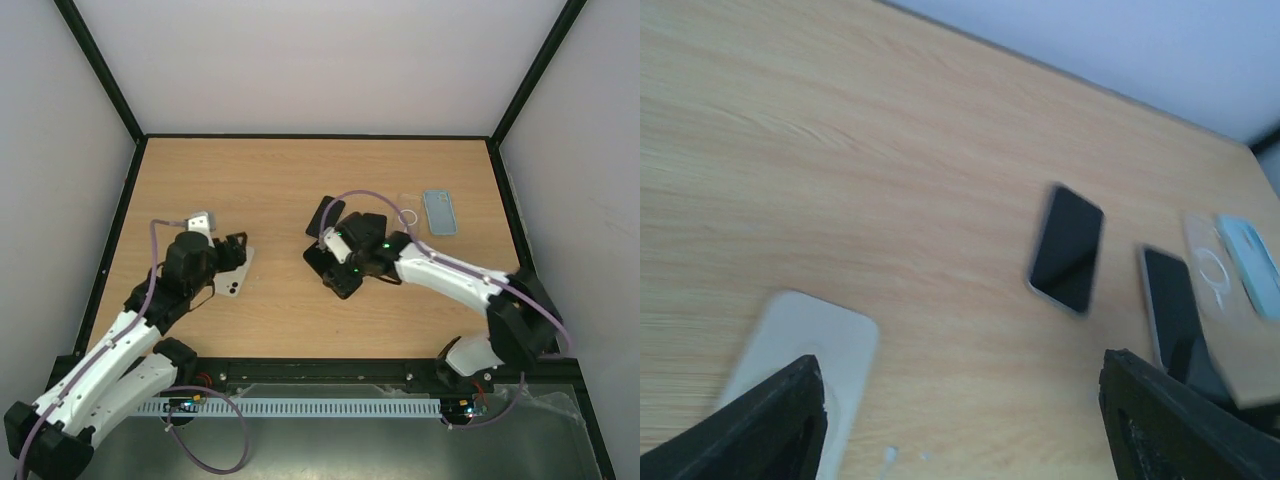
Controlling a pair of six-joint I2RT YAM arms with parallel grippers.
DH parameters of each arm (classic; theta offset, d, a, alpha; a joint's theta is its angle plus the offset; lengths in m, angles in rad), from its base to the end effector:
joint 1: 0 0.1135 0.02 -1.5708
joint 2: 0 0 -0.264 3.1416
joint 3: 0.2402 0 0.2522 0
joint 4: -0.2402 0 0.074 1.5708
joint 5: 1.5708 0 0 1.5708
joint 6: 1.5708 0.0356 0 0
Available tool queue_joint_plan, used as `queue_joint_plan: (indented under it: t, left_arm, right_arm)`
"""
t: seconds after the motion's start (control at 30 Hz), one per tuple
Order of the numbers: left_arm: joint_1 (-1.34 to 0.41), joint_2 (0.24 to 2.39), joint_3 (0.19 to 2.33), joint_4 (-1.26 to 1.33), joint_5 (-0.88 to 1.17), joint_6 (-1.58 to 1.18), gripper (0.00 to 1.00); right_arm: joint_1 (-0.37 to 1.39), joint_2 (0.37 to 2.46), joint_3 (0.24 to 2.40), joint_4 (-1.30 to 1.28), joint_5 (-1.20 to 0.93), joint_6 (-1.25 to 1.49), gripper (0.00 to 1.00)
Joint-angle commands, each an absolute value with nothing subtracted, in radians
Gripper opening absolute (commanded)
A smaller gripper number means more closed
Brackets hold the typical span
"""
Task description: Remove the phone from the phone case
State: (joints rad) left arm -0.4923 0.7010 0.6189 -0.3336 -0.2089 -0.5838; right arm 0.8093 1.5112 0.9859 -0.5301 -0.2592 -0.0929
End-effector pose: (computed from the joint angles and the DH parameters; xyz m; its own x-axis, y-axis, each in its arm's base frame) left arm 0.1505 -0.0724 0.2795 -0.4596 -0.3653 -0.8095 0.0502 0.8993 -0.4344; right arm 0.2002 0.2232 0.2118 -0.5248 -0.6804 -0.5114 -0.8391 0.5146 0.1763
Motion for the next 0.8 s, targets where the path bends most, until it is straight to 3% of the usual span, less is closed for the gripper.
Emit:
queue_joint_plan:
  t: [0.0, 0.17, 0.37, 0.77]
  left_arm:
    - [-0.508, 0.732, 0.493, -0.071, 0.114, -0.694, 0.71]
    - [-0.685, 0.788, 0.412, 0.2, 0.068, -0.819, 0.69]
    - [-0.88, 1.023, 0.505, 0.308, -0.046, -0.836, 0.72]
    - [-0.901, 1.331, 0.666, 0.42, -0.021, -0.908, 0.58]
  right_arm:
    - [0.758, 1.342, 0.887, -0.383, -0.297, -0.106, 0.35]
    - [0.746, 1.211, 0.789, -0.302, -0.286, -0.104, 0.35]
    - [0.745, 1.155, 0.765, -0.264, -0.312, -0.107, 0.35]
    - [0.744, 1.1, 0.74, -0.246, -0.337, -0.109, 0.35]
